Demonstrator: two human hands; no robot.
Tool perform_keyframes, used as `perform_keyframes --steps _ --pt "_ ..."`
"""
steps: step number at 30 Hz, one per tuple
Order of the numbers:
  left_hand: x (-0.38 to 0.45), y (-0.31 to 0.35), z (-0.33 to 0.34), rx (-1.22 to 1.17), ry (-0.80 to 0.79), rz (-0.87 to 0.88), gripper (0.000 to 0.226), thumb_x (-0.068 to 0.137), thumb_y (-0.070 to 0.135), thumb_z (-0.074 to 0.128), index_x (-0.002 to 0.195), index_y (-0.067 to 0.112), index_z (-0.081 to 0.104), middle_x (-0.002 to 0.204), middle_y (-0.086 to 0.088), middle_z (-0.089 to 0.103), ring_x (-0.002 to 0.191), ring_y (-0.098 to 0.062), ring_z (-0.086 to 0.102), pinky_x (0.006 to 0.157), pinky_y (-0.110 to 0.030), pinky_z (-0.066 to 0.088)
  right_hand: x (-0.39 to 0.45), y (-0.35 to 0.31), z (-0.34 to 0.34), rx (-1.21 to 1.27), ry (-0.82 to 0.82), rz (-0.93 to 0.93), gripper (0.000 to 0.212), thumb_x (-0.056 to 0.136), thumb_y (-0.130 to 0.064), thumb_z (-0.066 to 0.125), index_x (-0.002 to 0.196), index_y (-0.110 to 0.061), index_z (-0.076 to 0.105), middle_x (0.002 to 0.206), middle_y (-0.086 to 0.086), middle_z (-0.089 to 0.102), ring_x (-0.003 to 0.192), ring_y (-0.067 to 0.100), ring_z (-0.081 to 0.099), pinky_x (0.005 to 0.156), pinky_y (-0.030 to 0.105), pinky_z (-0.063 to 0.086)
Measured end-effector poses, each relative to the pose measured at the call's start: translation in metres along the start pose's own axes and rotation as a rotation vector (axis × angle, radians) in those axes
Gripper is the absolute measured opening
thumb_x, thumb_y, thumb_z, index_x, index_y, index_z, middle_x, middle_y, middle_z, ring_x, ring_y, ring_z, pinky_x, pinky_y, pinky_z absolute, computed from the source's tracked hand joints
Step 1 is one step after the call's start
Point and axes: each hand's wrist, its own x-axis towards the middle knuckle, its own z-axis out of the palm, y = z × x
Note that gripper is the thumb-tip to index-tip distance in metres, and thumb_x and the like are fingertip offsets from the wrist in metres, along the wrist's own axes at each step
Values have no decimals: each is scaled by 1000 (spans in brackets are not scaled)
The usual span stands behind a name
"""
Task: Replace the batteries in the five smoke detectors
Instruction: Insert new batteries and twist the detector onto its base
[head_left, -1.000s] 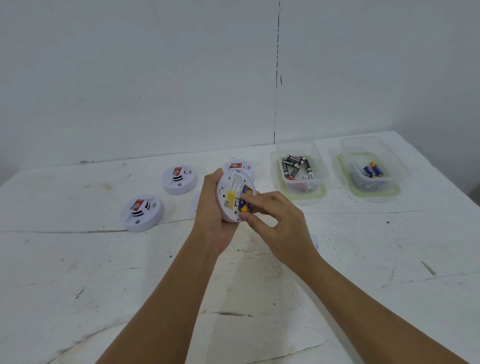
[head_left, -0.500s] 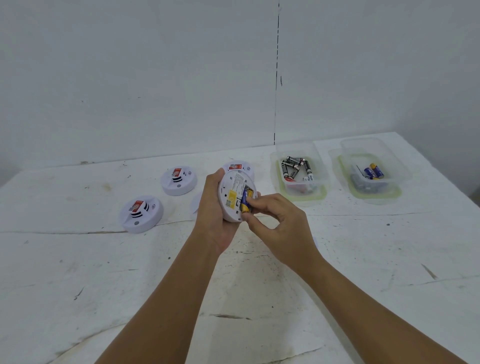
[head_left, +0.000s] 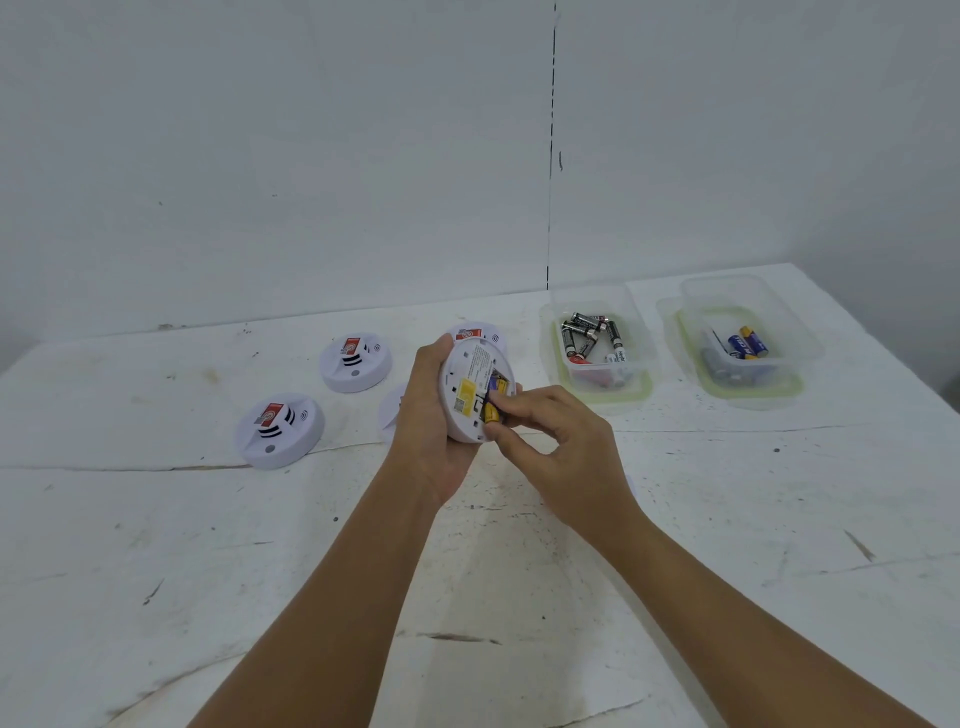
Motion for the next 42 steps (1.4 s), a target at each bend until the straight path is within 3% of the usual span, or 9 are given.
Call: perform_keyframes --steps 6,11,15,19,23,28,33,36,42 --pt "3 0 -1 4 0 11 58 96 50 57 138 10 65 117 -16 70 97 -31 65 66 -36 60 1 -1 0 -11 12 12 27 88 -21 84 114 -15 80 105 -7 74 100 7 73 90 31 60" --pt "5 0 -5 27 12 26 54 97 50 56 134 12 67 116 -16 72 100 -31 65 96 -46 50 3 -2 2 -20 -3 12 26 91 -19 80 116 -14 80 107 -8 74 105 4 71 90 23 58" --pt "4 1 -7 12 26 7 51 96 49 59 129 11 69 106 -14 73 90 -26 66 78 -37 50 6 -3 4 102 -28 89 23 88 -12 83 112 -12 80 104 -4 74 98 9 74 88 24 60" --pt "2 3 -8 10 16 11 54 98 49 56 134 10 67 107 -14 72 96 -27 62 75 -35 47 8 -5 6 159 -30 141 23 86 -11 84 109 -12 80 103 -4 75 97 9 75 88 24 60" --pt "0 5 -10 33 16 3 54 98 49 56 136 11 67 107 -13 74 91 -26 67 64 -33 56 6 -9 7 263 -45 283 22 84 -14 87 104 -20 80 100 -5 78 92 13 76 88 37 62" --pt "-1 4 -12 65 -17 -4 55 94 48 58 134 12 68 118 -17 72 105 -35 65 84 -43 53 18 -14 0 401 -114 507 36 72 -15 95 100 -20 73 84 1 72 75 21 63 75 41 55" --pt "-5 4 -14 103 -49 -13 42 96 43 56 123 15 72 110 -14 76 97 -32 70 95 -47 52 25 -13 -11 440 -186 628 61 62 -8 99 107 -11 58 70 1 60 70 16 59 69 30 55" --pt "-8 3 -13 118 -40 -7 35 102 40 50 111 17 74 97 -9 77 85 -26 73 86 -44 56 25 -14 -14 436 -209 684 63 62 -7 98 105 -15 53 65 -3 56 58 7 56 51 18 46" --pt "-7 4 -8 177 -30 18 29 103 35 48 108 19 72 86 -3 75 72 -19 72 69 -37 57 40 -14 -14 449 -241 848 83 48 -11 103 112 -19 50 75 0 60 68 16 58 66 32 48"
